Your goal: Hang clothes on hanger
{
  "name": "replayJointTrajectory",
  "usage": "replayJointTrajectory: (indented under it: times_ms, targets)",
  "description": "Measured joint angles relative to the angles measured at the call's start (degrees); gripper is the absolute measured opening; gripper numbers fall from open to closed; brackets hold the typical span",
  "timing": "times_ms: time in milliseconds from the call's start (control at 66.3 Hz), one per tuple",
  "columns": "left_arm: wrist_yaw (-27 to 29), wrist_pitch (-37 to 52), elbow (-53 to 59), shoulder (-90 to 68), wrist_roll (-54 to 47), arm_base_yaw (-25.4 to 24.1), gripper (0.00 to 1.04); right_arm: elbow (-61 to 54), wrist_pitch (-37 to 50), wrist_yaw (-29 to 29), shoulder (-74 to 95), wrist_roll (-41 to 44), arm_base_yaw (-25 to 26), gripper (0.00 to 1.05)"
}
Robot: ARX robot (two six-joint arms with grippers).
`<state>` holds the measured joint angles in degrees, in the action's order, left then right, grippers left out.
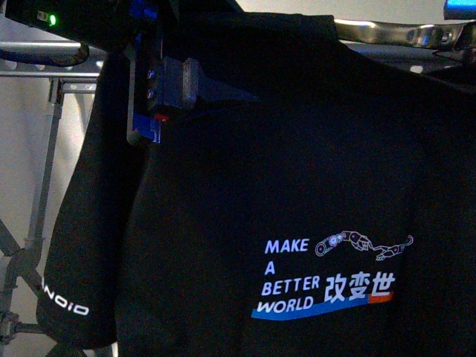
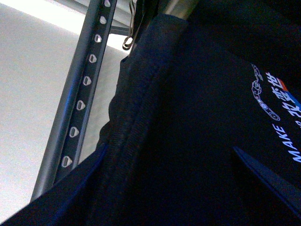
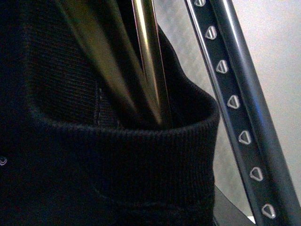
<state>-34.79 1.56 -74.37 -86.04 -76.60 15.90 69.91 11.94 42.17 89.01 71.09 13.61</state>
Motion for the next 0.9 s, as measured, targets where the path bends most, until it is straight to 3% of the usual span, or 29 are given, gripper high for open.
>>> replayJointTrajectory:
  times_ms: [151,377,679,754,814,905]
  targets:
    - [-0.15,0.09,-0.02,0.00,-0.02,0.00,1.00,-1.03,-5.09,1.25,-0.94,-2.10,2.10,0.09]
    - [-0.13,0.09,-0.02,0.00,-0.02,0.00,0.98,-1.81,-22.38,2.38,-2.40,-3.15,4.20,0.09]
    - [-0.13,0.09,-0.02,0.00,-0.02,0.00,0.98,0.02,-43.45,-1.18,-4.31,-7.61,0.96,0.09]
    - [0.37,0.83,0.13,-0.04,1.11,-0.04,0.98,-1.62,-44.02,-0.42,-4.98,-9.99,0.68,0.09]
    - [5.16,13.81,3.56,-0.83,10.32,-0.09,0.98,-2.91,-43.65,0.92,-5.57,-12.35,0.76,0.08]
    - [19.78,46.86,8.94,-3.50,49.79,-1.51,0.98,-7.21,-39.74,6.43,-9.05,-20.79,1.62,0.07]
